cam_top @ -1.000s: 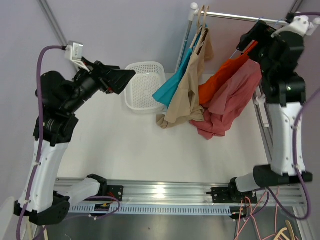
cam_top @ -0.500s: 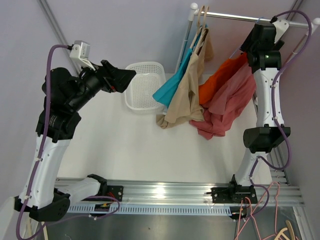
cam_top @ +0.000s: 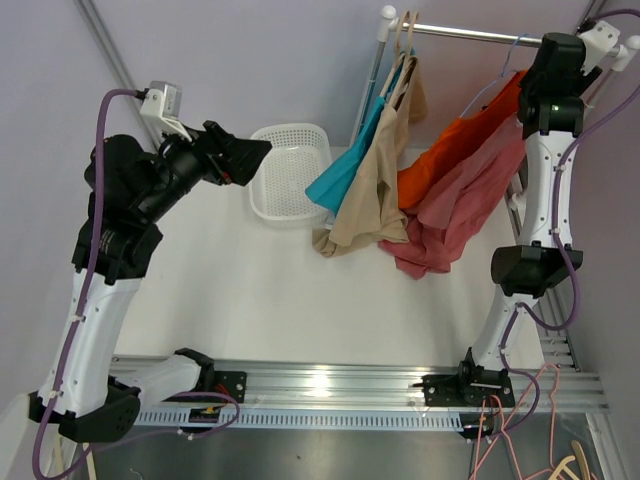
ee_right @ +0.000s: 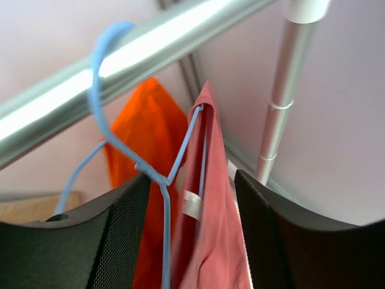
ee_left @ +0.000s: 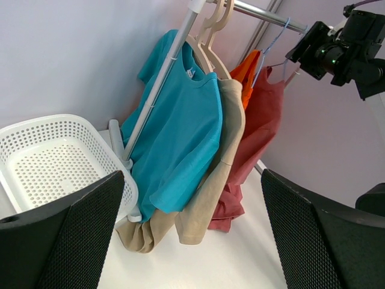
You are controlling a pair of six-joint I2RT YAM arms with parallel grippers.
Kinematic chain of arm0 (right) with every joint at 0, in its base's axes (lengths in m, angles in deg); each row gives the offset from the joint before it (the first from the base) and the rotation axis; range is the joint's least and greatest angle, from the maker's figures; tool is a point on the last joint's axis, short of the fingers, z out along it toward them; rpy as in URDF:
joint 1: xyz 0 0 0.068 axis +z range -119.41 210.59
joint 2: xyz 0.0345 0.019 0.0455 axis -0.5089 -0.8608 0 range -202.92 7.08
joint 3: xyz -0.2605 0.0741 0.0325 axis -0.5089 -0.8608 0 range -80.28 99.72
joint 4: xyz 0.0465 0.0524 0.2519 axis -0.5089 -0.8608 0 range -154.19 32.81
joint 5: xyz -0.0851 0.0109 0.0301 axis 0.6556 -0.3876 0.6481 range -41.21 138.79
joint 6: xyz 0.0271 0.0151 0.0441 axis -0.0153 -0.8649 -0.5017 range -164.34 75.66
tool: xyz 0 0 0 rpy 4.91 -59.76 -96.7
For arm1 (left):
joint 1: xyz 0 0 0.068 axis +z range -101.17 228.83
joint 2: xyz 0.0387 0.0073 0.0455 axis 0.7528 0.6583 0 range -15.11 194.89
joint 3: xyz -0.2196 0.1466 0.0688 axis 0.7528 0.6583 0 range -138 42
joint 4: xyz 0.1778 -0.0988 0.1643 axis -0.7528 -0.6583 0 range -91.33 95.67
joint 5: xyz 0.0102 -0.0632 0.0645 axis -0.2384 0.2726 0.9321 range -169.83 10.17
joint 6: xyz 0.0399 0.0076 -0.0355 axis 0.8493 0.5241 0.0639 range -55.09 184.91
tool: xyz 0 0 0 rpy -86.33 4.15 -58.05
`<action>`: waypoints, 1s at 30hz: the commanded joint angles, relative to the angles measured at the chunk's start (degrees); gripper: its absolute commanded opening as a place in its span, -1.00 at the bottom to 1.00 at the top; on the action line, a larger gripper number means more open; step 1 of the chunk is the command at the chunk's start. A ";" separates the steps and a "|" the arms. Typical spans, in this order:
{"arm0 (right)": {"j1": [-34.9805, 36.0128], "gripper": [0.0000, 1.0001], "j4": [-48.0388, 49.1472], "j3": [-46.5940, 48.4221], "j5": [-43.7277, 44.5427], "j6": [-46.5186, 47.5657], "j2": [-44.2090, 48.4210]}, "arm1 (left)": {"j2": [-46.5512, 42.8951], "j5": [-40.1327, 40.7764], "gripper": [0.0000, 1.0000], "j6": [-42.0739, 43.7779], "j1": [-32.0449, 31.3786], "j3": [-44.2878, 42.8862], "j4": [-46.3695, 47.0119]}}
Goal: Remove the t-shirt from the hanger
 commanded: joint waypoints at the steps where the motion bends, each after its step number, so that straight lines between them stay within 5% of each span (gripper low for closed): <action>1: -1.81 0.23 1.64 1.45 -1.41 0.36 -2.16 | 0.34 1.38 0.99 1.94 -0.40 -0.70 0.30; 10: -2.61 0.29 1.91 0.30 -4.49 -0.69 -1.99 | 1.57 1.38 0.99 1.94 -0.23 -0.71 0.21; 18: -3.04 -0.98 2.71 0.91 -5.19 -0.42 -2.16 | 1.13 1.91 0.99 2.11 -0.23 0.00 0.39; 24: -2.88 -1.00 5.33 1.00 -13.35 -0.70 0.72 | 1.31 1.65 0.99 2.12 -0.23 0.00 0.65; 30: 7.12 -1.00 11.67 1.88 -2.39 15.38 6.09 | 1.40 0.24 0.99 1.77 -0.23 -0.18 1.01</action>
